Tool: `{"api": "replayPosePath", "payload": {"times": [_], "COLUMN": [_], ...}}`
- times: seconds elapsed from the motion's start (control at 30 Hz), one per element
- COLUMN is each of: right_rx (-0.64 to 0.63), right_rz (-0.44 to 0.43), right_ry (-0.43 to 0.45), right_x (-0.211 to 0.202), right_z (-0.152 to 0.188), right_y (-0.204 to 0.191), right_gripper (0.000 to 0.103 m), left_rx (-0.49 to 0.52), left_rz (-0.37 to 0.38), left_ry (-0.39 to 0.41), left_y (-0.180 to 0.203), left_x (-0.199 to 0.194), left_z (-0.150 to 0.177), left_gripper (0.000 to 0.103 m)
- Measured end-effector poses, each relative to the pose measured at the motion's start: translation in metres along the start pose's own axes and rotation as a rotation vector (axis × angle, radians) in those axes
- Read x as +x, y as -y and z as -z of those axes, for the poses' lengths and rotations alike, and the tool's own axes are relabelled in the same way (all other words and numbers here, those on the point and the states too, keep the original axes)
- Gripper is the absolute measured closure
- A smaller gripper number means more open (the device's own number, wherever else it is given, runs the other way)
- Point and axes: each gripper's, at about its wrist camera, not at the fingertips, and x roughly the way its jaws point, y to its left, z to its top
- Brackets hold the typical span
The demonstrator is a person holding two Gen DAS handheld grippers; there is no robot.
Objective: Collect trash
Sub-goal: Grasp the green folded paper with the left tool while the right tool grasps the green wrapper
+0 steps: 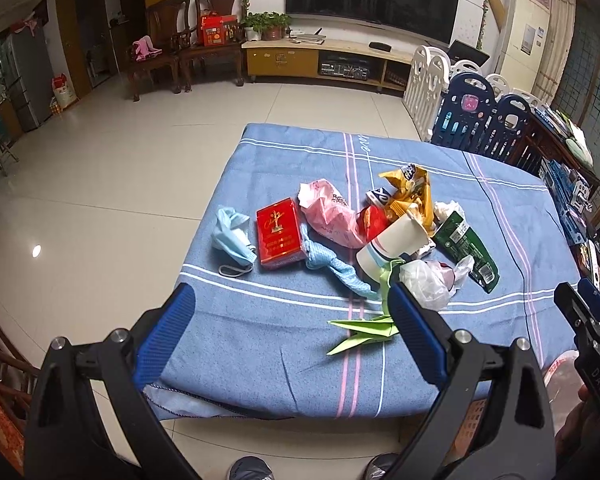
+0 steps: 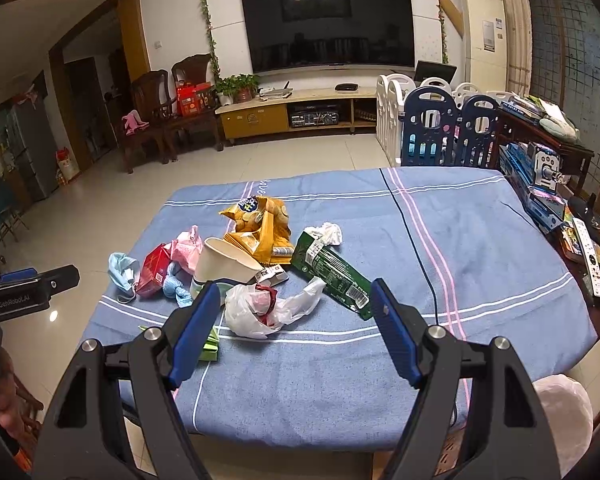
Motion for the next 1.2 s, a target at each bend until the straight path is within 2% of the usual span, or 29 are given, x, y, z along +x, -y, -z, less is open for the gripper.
{"api": "replayPosePath", "payload": {"times": [0.27,0.4,0.5,0.57,0.6,0.67,0.73,0.8,0.87,1.0,1.07,1.17,1.2], "right_rx": [0.002,0.003,0.007,0.010,0.013,0.017,0.023,0.028,0.034,0.040,0.038,0.034,0.037], "right_rz": [-0.001,-0.003,-0.003,-0.001,-0.001,0.000,0.002,0.004,0.008,0.028,0.036,0.032,0.028], "right_ry": [-0.004,-0.012,-0.021,-0.029,-0.032,-0.037,-0.043,-0.050,-0.059,-0.080,-0.093,-0.143,-0.168], "right_x": [0.002,0.004,0.008,0.011,0.011,0.014,0.016,0.019,0.023,0.037,0.047,0.071,0.082], "right_z": [0.001,0.001,0.002,0.003,0.003,0.003,0.003,0.002,0.002,0.000,-0.002,-0.004,-0.004], "right_y": [0.000,0.000,0.002,0.004,0.006,0.008,0.010,0.014,0.017,0.024,0.028,0.037,0.042], "right_gripper": [0.028,0.028,0.028,0.028,0.028,0.028,0.028,0.028,0.028,0.028,0.028,0.028,0.028], "left_rx": [0.028,0.067,0.162,0.287,0.384,0.510,0.617,0.645,0.645,0.654,0.665,0.636,0.616], "left_rz": [0.012,0.025,0.031,0.022,0.008,-0.033,-0.088,-0.096,-0.074,-0.059,-0.051,-0.021,-0.007], "left_ry": [-0.022,-0.058,-0.106,-0.142,-0.165,-0.186,-0.163,-0.136,-0.101,-0.098,-0.134,-0.229,-0.258], "left_y": [0.010,0.019,0.034,0.049,0.060,0.073,0.086,0.091,0.096,0.107,0.112,0.111,0.108], "left_x": [0.006,0.016,0.029,0.041,0.050,0.064,0.078,0.085,0.090,0.103,0.118,0.140,0.145], "left_z": [0.004,0.007,0.014,0.024,0.033,0.046,0.058,0.059,0.057,0.055,0.058,0.064,0.065], "left_gripper": [0.007,0.006,0.006,0.006,0.006,0.006,0.006,0.006,0.006,0.007,0.015,0.045,0.062]}}
